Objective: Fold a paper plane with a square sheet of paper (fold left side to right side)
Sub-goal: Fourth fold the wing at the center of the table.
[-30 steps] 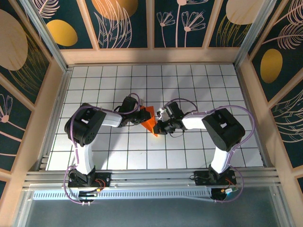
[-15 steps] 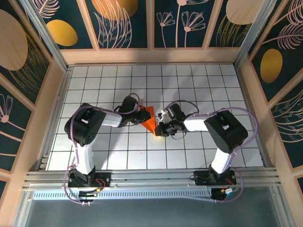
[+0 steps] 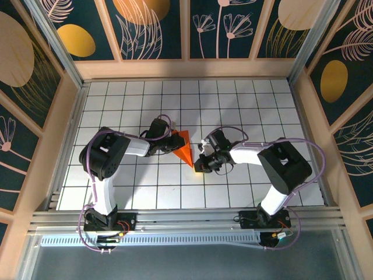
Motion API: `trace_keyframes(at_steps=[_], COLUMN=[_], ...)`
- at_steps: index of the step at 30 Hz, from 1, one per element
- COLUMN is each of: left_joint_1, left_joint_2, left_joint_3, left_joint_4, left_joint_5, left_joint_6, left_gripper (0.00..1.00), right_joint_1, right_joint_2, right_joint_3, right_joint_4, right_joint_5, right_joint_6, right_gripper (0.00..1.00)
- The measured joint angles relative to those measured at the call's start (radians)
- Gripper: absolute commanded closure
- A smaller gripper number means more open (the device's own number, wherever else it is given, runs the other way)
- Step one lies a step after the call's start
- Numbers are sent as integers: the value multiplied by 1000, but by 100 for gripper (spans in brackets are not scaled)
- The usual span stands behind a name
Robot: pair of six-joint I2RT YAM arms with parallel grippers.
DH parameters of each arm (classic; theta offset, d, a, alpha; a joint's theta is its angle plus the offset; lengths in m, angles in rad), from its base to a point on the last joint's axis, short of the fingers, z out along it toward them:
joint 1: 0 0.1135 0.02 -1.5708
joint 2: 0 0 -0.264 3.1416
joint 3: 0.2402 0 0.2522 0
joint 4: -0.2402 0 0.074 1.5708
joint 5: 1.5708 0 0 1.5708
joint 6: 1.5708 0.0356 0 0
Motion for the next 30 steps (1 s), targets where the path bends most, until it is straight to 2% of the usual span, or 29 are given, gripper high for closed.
trace_keyframes(at_steps=[7, 19, 30], left_joint_1=[2, 2, 2], left_joint_2=[0, 0, 0], left_joint_3=[0, 0, 0], left_joint_4=[0, 0, 0], left_joint_5=[0, 0, 0], left_joint_6=[0, 0, 0], left_gripper=[100, 100, 100], right_joint_1=[0, 24, 24], right_joint_2=[-14, 182, 235], right_joint_3=[92, 228, 242], right_joint_4=[26, 137, 138], right_joint_5=[-4, 35, 79], right_joint_6=[4, 34, 33], right_gripper=[100, 100, 100])
